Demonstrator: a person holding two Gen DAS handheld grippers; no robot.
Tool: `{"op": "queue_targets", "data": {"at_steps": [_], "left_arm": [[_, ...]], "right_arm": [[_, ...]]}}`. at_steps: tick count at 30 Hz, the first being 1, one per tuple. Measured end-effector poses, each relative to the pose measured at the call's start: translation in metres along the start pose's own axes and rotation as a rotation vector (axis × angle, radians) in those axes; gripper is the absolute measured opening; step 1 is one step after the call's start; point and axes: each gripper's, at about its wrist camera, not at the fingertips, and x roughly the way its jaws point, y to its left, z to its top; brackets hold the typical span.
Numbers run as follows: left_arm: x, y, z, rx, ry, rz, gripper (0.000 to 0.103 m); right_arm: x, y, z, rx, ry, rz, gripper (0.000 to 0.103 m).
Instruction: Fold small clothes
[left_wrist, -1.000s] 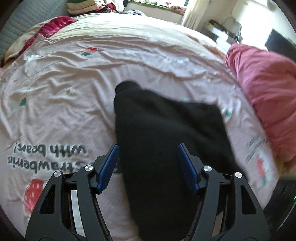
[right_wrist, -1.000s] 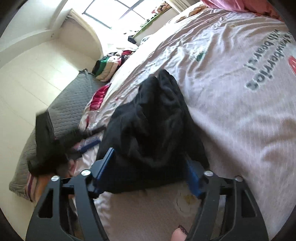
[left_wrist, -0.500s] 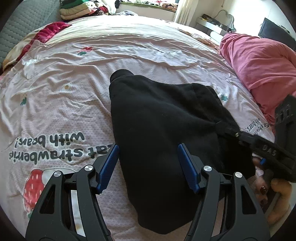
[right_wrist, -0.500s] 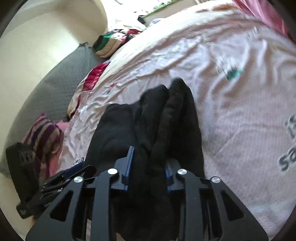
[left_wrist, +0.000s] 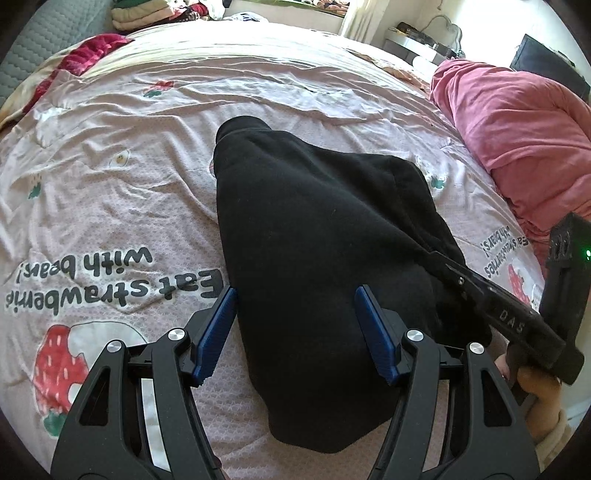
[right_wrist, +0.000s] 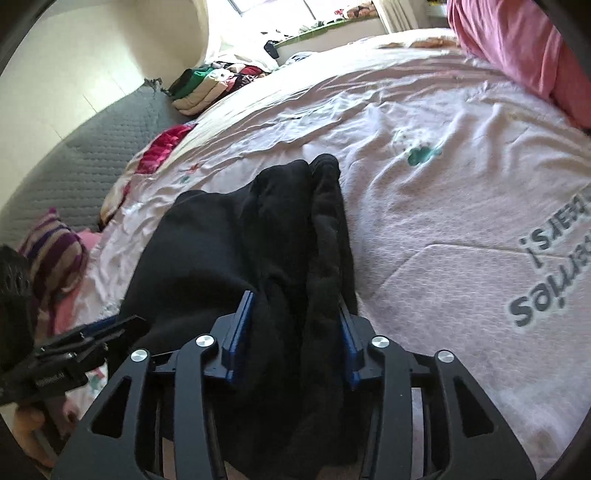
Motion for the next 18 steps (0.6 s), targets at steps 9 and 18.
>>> {"op": "queue_targets", "data": {"at_steps": [9,18], "left_arm": [[-0.014,0.002,-0.008,-0.005,-0.016,0.0,0.057],[-0.047,-0.007,-0.023,0.035,-0.08,0.016,0.063]], "right_arm": [[-0.038,0.014,-0.015,-0.044,-0.087,-0.12,0.057],[-0.105,0.024,-0.033,-0.054,-0.234,-0.108,0.087]]}}
